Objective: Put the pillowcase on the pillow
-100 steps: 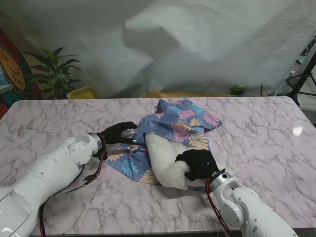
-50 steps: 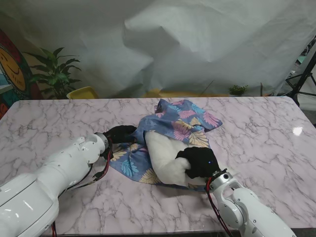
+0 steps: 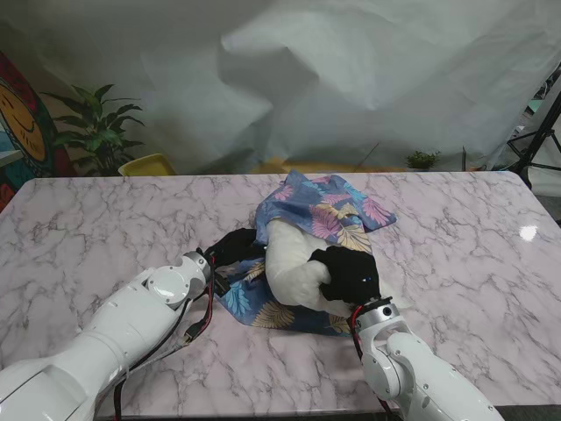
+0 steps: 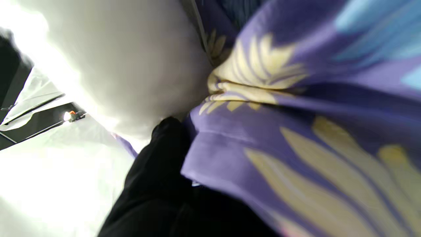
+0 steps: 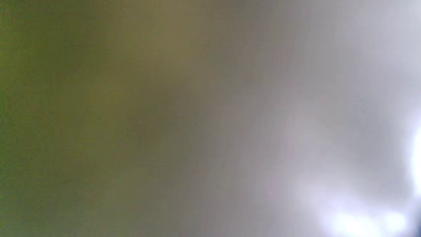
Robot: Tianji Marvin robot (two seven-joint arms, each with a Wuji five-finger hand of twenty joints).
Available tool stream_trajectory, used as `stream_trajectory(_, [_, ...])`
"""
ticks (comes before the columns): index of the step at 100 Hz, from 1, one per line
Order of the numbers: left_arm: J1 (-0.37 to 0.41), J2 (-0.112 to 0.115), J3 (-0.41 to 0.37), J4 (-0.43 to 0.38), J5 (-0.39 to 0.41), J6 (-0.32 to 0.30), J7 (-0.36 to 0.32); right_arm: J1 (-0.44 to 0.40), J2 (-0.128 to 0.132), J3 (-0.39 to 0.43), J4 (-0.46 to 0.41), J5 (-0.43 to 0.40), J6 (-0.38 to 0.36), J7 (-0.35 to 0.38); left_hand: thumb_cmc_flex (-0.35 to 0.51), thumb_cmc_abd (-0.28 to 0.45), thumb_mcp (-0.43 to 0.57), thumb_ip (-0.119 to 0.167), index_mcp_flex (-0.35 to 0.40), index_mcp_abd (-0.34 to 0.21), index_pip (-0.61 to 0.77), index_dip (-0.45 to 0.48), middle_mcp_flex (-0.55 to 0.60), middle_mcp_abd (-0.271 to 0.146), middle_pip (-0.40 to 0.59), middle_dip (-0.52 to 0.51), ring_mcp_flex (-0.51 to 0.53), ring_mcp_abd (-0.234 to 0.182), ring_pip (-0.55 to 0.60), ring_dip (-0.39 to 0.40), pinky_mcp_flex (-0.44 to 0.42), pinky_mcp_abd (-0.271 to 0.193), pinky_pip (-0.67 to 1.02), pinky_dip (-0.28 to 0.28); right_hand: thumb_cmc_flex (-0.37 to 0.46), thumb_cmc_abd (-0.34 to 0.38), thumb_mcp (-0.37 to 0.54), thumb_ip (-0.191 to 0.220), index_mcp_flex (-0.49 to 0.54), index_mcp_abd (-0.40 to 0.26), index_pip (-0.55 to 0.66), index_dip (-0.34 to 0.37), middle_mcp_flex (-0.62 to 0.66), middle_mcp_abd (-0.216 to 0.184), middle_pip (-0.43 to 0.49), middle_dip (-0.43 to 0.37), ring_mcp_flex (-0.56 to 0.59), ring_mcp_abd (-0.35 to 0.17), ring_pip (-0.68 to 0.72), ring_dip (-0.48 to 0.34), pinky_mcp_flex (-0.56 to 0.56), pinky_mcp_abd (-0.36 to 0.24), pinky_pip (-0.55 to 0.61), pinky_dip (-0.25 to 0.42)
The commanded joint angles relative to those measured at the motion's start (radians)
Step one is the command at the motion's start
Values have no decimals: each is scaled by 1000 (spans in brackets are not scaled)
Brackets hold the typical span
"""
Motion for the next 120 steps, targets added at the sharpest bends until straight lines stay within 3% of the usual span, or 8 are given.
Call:
stream_trajectory(1, [10,3,1,19,23,-11,-13,15,-19,-4,-12,7,15,-10,81,15,1,-1,10,-40,51,45,29,19,44,32,73,14,76,22,104,32,105,-30,124,129,104,43,100,26,163,-4,56,18,81,2,91,-51,205,55,65,-443,179,100])
stream_trajectory(14, [50,47,-9,-91,-15,18,-76,32,-35,-24,-14,19,79,-42,83,22,9,-4,-4,-9,58,62,30,27,63,49,177,28,184,61,257,-27,255,11,117,124,107,41,101,33,172,-16,63,29,90,0,95,-55,235,61,73,-445,201,110])
stream_trajectory(17, [59,55,-12,-114,-23,21,-88,37,-39,-29,-12,22,93,-52,83,23,12,-4,-5,-6,59,64,30,29,65,51,197,-9,196,66,275,-36,279,21,116,123,107,41,102,34,173,-18,65,31,91,1,95,-55,240,62,75,-446,205,112])
stream_trajectory(22, [73,69,-18,-153,-29,29,-101,46,-45,-39,-9,27,114,-65,83,23,15,-4,-7,-2,59,65,30,31,67,52,208,-8,204,75,304,-44,314,39,110,119,113,40,102,33,179,-24,68,32,94,1,94,-57,257,66,75,-451,215,116])
stream_trajectory(37, [113,99,-38,-258,-24,52,-105,74,-57,-65,1,33,161,-88,83,25,20,-5,-10,6,59,67,29,35,70,54,214,-8,201,96,345,-136,442,129,106,112,120,38,109,34,185,-32,77,36,98,3,94,-58,284,71,81,-456,235,124])
stream_trajectory(50, [144,120,-61,-340,-13,78,-106,94,-60,-83,8,33,181,-82,83,26,24,-6,-11,13,60,70,30,40,75,56,217,-3,211,103,353,-171,484,153,103,109,120,37,111,31,187,-34,79,35,98,5,95,-60,291,71,83,-459,238,125])
stream_trajectory(87, [220,154,-101,-491,-114,98,-199,199,-83,-172,106,26,280,-115,83,31,38,-5,-20,32,58,79,28,46,82,58,223,-10,221,103,355,-197,503,163,5,31,153,20,128,3,208,-42,116,20,105,13,98,-80,356,79,94,-489,278,144])
stream_trajectory(120, [254,181,-76,-565,-156,62,-274,305,-173,-222,240,128,443,-219,83,38,39,-4,-27,37,55,88,24,46,84,59,221,-13,222,102,355,-201,502,164,-20,2,145,4,154,29,219,-40,154,60,170,60,99,-97,536,133,123,-553,390,214])
